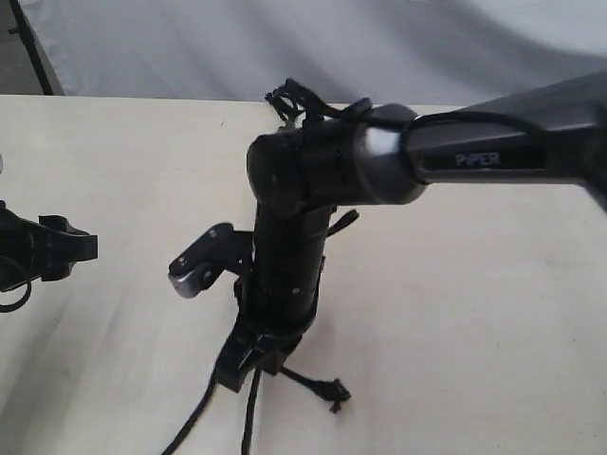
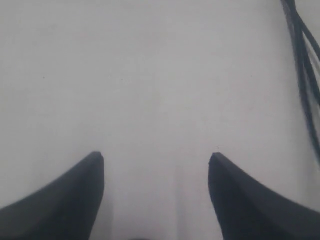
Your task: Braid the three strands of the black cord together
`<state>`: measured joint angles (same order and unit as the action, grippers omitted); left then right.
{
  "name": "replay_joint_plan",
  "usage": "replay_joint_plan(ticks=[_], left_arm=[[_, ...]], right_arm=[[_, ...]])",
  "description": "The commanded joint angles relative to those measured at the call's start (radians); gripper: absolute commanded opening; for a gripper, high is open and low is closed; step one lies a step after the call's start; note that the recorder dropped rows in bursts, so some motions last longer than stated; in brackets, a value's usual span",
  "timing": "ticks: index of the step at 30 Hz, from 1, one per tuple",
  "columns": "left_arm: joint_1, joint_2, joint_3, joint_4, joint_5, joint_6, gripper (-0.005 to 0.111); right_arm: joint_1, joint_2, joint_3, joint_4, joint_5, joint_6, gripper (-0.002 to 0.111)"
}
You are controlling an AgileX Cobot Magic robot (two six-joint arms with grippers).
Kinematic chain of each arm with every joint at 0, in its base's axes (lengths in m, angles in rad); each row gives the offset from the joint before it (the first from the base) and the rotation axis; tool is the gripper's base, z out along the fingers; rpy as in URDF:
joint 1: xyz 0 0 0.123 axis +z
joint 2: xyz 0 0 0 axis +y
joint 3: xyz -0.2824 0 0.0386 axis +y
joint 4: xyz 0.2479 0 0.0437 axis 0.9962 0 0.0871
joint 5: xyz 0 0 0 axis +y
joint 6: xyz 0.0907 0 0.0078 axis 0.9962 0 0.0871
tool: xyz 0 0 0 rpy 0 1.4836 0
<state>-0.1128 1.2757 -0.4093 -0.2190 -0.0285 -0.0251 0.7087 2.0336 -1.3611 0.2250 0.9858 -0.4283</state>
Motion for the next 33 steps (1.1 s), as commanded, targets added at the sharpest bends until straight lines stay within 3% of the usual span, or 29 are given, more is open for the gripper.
replay_joint_plan(ticks=[1,14,17,24,28,33], left_arm=[[-0.005,-0.007,0.004,0.005,0.013,0.002,0.058],[-0.025,-0.007,0.004,0.005,0.054,0.002,0.058],[-0.108,-0.007,0.004,0.005,0.063,0.032,0.058],[-0.393,0.057,0.004,0.009,-0.001,0.069,0.058],[-0.466,0.181,0.004,0.030,-0.093,0.075,0.058],[-0.469,0.343,-0.021,0.040,-0.191,0.077,0.058]], right_arm=[[-0.040,-0.066,0.002,-0.199,-0.005,0.127,0.000],[-0.233,-0.029,0.002,-0.247,-0.001,0.175,0.000],[-0.241,-0.026,0.002,-0.245,-0.001,0.175,0.000],[-0.241,-0.026,0.002,-0.232,-0.001,0.175,0.000],[-0.241,-0.026,0.002,-0.225,-0.008,0.175,0.000],[-0.241,-0.026,0.002,-0.225,-0.008,0.175,0.000]])
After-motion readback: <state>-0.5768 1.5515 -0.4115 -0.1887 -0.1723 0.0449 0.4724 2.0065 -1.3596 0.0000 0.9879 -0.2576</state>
